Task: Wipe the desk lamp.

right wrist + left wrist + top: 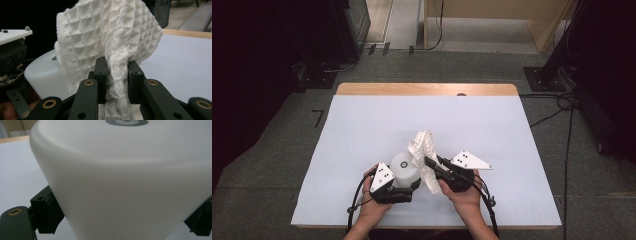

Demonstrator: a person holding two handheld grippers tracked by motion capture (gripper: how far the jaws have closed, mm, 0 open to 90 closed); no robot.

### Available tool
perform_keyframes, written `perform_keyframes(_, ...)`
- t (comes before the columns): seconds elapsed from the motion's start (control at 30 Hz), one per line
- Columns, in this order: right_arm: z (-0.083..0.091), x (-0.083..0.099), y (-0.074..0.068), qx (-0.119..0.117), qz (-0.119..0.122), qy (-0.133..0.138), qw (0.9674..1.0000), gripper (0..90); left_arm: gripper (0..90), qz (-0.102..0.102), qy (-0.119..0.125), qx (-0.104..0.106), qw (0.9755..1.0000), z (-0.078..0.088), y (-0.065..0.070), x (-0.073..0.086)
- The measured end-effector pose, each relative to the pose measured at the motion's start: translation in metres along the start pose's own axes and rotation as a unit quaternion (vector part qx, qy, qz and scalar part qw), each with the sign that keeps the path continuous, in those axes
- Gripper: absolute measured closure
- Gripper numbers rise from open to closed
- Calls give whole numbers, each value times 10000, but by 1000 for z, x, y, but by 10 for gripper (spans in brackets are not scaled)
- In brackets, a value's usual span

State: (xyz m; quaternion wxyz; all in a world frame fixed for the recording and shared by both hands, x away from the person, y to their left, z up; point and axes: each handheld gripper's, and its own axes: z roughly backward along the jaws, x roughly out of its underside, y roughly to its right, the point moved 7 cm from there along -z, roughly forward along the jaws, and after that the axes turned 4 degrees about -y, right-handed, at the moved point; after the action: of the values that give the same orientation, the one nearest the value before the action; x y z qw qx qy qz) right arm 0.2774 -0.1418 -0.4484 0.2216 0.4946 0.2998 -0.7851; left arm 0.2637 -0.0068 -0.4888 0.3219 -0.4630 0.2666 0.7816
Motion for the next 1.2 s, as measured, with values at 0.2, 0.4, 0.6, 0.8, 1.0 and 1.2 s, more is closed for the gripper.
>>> perform_keyframes(0.2,-4,6,-1,19,6,-109,9999,750,85,172,164,98,9997,6,-4,-8)
perform_keyframes(0.4,-18,24,0,41,65,-435,9990,757,86,484,461,67,9977,20,-20,-17)
perform_keyframes(0.6,-21,27,1,70,20,-522,9986,759,85,334,332,72,9989,16,-17,-14)
perform_keyframes(0.8,-5,8,1,22,-1,-186,9998,758,85,133,93,208,9997,4,-4,-6)
perform_keyframes(1.0,-1,4,0,31,18,-120,9999,759,85,178,115,256,9994,4,-2,-7)
perform_keyframes(1.2,-17,25,5,45,-62,-532,9986,759,85,324,367,196,9986,17,-12,-17)
